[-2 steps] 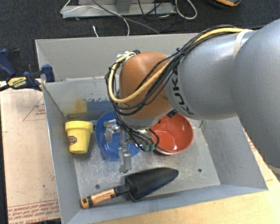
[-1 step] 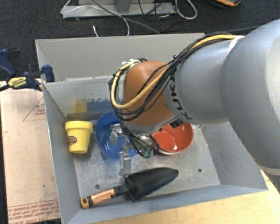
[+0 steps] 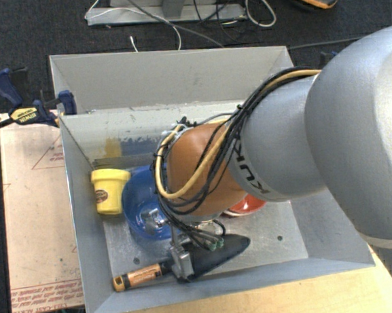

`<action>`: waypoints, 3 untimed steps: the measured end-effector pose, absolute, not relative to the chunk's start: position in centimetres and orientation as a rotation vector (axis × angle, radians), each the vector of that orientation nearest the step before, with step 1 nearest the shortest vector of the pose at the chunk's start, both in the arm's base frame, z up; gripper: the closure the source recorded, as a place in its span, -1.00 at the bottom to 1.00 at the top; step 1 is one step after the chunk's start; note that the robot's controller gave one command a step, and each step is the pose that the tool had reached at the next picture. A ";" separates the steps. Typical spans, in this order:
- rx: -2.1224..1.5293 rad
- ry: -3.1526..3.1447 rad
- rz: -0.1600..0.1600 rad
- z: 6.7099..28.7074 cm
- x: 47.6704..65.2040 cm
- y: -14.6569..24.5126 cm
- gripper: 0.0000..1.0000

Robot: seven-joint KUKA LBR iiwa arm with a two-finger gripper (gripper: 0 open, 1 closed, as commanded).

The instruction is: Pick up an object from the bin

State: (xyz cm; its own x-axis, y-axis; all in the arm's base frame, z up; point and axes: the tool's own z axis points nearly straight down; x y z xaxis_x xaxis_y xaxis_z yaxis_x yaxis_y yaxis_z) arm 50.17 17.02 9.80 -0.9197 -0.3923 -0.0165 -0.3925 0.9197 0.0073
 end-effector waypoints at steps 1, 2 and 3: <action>0.167 3.129 0.016 11.8 56.1 13.8 1.00; 0.167 3.129 0.016 11.8 56.1 13.8 1.00; 0.170 3.131 0.016 12.3 55.8 13.5 1.00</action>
Offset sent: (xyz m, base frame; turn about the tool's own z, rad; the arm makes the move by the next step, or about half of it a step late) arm 0.0000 0.0000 0.0000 0.0000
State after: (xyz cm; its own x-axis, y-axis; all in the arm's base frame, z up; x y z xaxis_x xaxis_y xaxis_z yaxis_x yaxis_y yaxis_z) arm 55.83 13.53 12.25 -0.9941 0.1080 -0.0056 0.1079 0.9941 0.0107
